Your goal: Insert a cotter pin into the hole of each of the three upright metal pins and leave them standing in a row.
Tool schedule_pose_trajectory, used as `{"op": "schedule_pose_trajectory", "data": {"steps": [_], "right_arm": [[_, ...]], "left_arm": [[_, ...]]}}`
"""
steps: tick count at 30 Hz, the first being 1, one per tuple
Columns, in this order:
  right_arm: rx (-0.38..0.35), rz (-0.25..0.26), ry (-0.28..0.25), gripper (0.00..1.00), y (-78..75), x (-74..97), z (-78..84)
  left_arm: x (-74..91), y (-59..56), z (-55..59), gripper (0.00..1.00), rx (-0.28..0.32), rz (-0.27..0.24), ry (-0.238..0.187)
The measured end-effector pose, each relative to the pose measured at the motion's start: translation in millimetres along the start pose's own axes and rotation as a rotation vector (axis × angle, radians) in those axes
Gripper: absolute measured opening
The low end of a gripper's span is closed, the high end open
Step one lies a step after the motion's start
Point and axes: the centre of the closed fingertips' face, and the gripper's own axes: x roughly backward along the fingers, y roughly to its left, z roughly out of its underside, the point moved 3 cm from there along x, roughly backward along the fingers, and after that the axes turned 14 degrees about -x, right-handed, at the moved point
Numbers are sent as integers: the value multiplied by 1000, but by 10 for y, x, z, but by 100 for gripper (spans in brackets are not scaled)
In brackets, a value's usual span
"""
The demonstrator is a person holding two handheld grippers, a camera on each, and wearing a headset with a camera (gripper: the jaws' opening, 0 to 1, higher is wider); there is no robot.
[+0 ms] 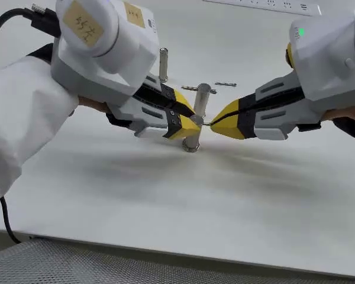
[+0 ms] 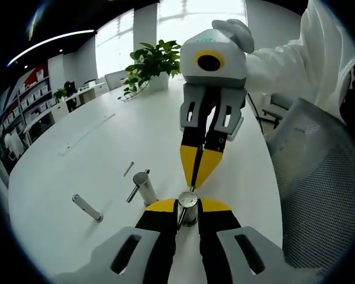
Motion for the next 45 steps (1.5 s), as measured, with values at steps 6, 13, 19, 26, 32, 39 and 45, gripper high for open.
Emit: {"op": "schedule_pose_trajectory", "data": {"steps": [6,13,19,26,32,39,45], "right_arm": [[2,0,6,0,12,-19,-12],[-4,8,1,0,7,1,-9],[-9,11,-1,3,14,12,-4],[-24,25,-4,13,32,-8,-28],[-36,25,2,15,52,-86,-38],[-47,33,-4,15,41,-175,-65],[-40,26,2,15,72,-242,-75]], "left_arm": [[3,10,14,10,-2,-1,0],[19,32,56,10,11,1,-15],[92,16,108,28,21,-23,-23],[243,21,256,49,86,-92,-39],[396,-64,359,74,127,-117,-53],[531,-70,340,91,171,-161,-97],[591,-111,455,99,182,-153,-89]]}}
